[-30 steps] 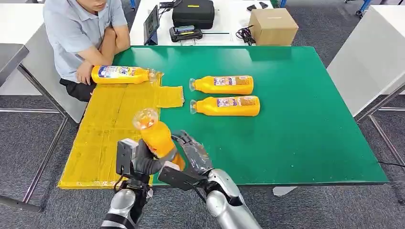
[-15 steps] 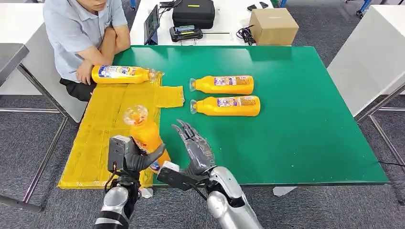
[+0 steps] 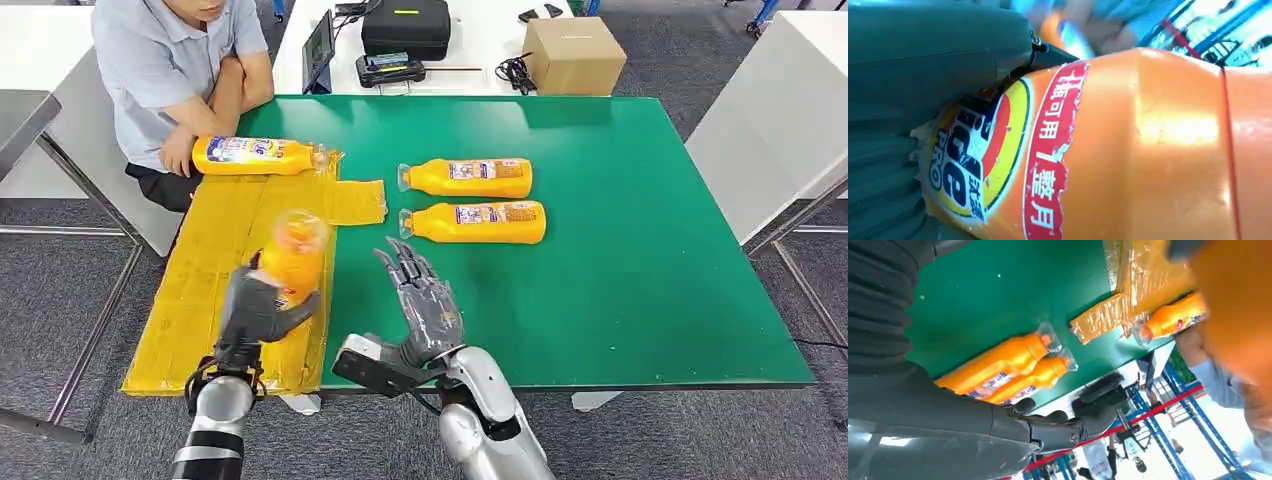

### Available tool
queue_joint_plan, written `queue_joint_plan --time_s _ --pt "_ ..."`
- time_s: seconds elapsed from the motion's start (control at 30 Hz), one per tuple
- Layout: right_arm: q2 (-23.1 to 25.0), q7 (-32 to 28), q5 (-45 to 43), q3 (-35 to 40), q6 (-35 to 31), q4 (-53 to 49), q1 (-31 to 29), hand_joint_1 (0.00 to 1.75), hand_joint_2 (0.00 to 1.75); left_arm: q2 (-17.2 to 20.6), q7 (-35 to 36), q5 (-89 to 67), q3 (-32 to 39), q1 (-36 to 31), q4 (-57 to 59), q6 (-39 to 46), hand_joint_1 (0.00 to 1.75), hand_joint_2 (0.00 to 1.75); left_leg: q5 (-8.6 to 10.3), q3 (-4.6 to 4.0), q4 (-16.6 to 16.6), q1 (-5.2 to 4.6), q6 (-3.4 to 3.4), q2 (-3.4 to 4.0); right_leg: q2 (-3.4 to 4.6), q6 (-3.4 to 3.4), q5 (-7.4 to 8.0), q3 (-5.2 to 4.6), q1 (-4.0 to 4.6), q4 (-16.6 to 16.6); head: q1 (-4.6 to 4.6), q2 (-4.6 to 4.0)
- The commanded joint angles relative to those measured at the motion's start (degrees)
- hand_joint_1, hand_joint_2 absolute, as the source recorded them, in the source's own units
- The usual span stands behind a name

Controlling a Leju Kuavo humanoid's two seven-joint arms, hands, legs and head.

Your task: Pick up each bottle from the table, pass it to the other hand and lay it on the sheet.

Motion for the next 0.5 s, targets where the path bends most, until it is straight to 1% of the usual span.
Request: queue_joint_plan --time_s 0.03,0.1,0.17,0.2,0.27,0.33,0.37,0.43,0.47,0.5 --pt "-1.5 -2.4 -2.9 -3.5 1.5 0.2 0.8 0.0 1.75 3.1 6.2 -24.0 -4.1 -2.6 -1.0 0.9 1.75 1.75 -0.03 0.12 0.0 0.05 -0.08 -0.03 -0.06 -0.11 -0.04 0.15 0.06 0.0 0.0 0.0" --pt "-1.6 -3.0 -3.5 -3.4 1.8 0.7 0.6 0.0 1.75 4.3 7.8 -28.3 -4.6 -3.8 3.2 -0.2 1.75 1.75 -0.03 0.17 0.0 0.05 -0.11 -0.03 -0.08 -0.13 -0.06 0.17 0.06 0.0 -0.02 0.0" --pt "-1.6 -3.8 -4.3 -3.5 1.9 1.3 0.2 0.0 1.75 5.0 8.4 -29.7 -4.0 -5.4 8.9 -0.5 1.66 1.75 0.0 0.23 -0.1 0.04 -0.11 -0.07 -0.11 -0.14 -0.05 0.22 0.05 -0.1 0.0 0.0" --pt "-1.6 -3.9 -4.4 -3.4 2.0 1.5 0.1 0.0 1.75 5.2 8.9 -30.3 -3.9 -5.8 10.3 -0.2 1.75 1.75 0.02 0.2 -0.1 0.02 -0.09 -0.07 -0.11 -0.1 -0.03 0.18 0.04 -0.1 -0.02 0.0" --pt "-1.6 -4.1 -4.7 -3.3 2.2 2.1 -0.3 0.0 1.75 6.0 9.6 -31.9 -3.8 -6.8 13.8 0.6 1.75 1.75 -0.02 0.37 -0.1 0.07 -0.13 -0.03 -0.09 -0.16 -0.05 0.34 0.09 -0.1 0.0 0.0" --pt "-1.5 -4.3 -5.0 -3.1 2.3 2.5 -0.5 0.0 1.75 6.7 9.5 -32.8 -3.3 -7.6 15.7 1.6 1.75 1.75 0.0 0.23 -0.1 0.05 -0.07 0.02 -0.03 -0.09 -0.02 0.19 0.05 -0.1 0.0 0.0" --pt "-1.5 -4.3 -5.0 -3.1 2.3 2.5 -0.5 0.0 1.75 6.7 9.5 -32.8 -3.3 -7.6 15.7 1.6 1.75 1.75 -0.04 0.34 -0.1 0.09 -0.12 0.05 -0.01 -0.14 -0.05 0.29 0.09 -0.1 -0.02 0.0" --pt "-1.6 -4.6 -5.4 -2.8 2.4 2.9 -0.8 0.0 1.75 7.1 9.4 -33.2 -3.1 -8.2 16.8 1.2 1.75 1.75 0.01 0.16 -0.1 0.05 -0.05 0.02 -0.03 -0.07 -0.02 0.12 0.05 0.0 0.0 0.0" --pt "-1.6 -4.8 -5.7 -2.7 2.6 3.2 -1.1 0.0 1.75 7.5 9.2 -33.3 -3.0 -8.7 18.1 0.8 1.75 1.75 -0.05 0.3 -0.1 0.09 -0.1 0.03 -0.03 -0.13 -0.07 0.27 0.09 0.0 0.0 0.0" --pt "-1.7 -5.0 -5.9 -2.6 2.6 3.6 -1.3 0.0 1.75 7.9 9.1 -33.3 -2.9 -9.3 19.6 0.8 1.75 1.75 -0.02 0.2 -0.1 0.08 -0.07 0.03 -0.02 -0.09 -0.03 0.18 0.07 0.0 0.0 0.0"
